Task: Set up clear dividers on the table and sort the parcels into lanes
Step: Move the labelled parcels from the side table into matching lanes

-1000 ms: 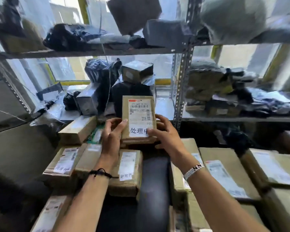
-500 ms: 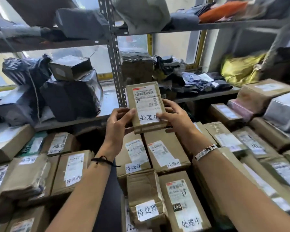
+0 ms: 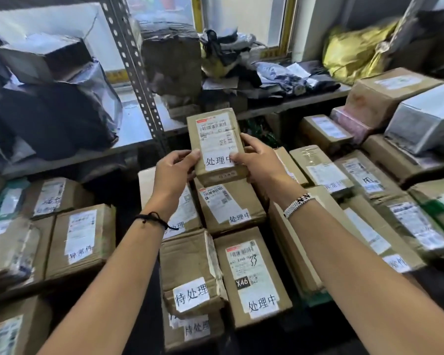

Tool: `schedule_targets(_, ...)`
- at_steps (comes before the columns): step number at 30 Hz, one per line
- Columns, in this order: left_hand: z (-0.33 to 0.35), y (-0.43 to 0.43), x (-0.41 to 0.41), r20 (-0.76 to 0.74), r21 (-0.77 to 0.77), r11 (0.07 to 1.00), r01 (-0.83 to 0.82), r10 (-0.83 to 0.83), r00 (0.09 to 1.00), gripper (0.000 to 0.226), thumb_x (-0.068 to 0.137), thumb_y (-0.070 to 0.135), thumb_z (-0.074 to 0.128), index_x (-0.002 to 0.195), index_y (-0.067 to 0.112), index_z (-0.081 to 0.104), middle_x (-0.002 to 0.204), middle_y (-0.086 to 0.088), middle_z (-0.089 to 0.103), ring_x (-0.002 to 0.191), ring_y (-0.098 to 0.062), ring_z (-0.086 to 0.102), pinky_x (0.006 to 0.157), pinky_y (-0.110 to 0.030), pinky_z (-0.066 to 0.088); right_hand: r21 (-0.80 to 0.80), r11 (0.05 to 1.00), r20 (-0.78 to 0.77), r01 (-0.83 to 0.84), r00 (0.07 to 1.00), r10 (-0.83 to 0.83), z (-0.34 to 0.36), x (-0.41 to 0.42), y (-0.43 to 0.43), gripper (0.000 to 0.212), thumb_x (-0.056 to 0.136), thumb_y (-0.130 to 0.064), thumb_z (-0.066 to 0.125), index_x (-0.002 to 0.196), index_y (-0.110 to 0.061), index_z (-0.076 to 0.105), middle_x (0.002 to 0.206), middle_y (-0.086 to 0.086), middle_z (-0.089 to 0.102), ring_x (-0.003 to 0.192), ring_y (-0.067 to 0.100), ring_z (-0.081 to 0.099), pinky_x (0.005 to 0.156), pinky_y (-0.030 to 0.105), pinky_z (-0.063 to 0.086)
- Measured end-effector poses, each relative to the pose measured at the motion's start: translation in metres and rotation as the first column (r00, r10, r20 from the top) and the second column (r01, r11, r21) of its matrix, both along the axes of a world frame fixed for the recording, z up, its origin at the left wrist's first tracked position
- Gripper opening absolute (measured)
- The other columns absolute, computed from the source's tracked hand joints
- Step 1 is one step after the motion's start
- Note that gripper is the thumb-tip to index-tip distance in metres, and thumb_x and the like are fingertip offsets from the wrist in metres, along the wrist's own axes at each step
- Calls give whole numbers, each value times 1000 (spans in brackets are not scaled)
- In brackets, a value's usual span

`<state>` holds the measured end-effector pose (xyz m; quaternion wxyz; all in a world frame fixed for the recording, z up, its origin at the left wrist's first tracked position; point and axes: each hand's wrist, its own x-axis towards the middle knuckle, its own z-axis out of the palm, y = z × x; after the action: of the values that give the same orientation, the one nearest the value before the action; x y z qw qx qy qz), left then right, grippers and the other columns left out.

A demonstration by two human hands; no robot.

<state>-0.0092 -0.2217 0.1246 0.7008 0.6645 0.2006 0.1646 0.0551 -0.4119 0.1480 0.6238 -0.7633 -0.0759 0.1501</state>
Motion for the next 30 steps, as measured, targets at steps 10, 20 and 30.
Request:
schedule_targets(10, -45, -4, 26, -166, 89, 995, -34, 48, 985, 24, 101, 24, 68, 119, 7, 71, 110, -6, 78, 94, -15, 78, 70, -24, 62, -199, 980, 19, 15, 1000, -11, -50, 19, 12, 57, 97, -33, 61, 152, -43, 46, 123, -8, 69, 100, 16, 72, 87, 46, 63)
schedule_targets(20, -66, -3, 27, -272, 269, 960, 80, -4, 962, 38, 99, 32, 71, 132, 15, 65, 118, -2, 76, 98, -17, 76, 77, -40, 67, -604, 797, 176, -10, 974, 145, -66, 16, 12, 59, 104, -35, 45, 160, -44, 32, 125, -1, 68, 91, 19, 63, 68, 37, 51)
schedule_targets(30, -52, -6, 12, -285, 500, 859, 113, 40, 958, 33, 100, 48, 62, 119, 22, 63, 104, 10, 62, 85, 2, 56, 63, -17, 42, -827, 555, 243, 88, 947, 212, -40, 0, 19, 54, 103, -46, 44, 155, -35, 37, 125, 10, 65, 109, 36, 63, 75, 42, 45)
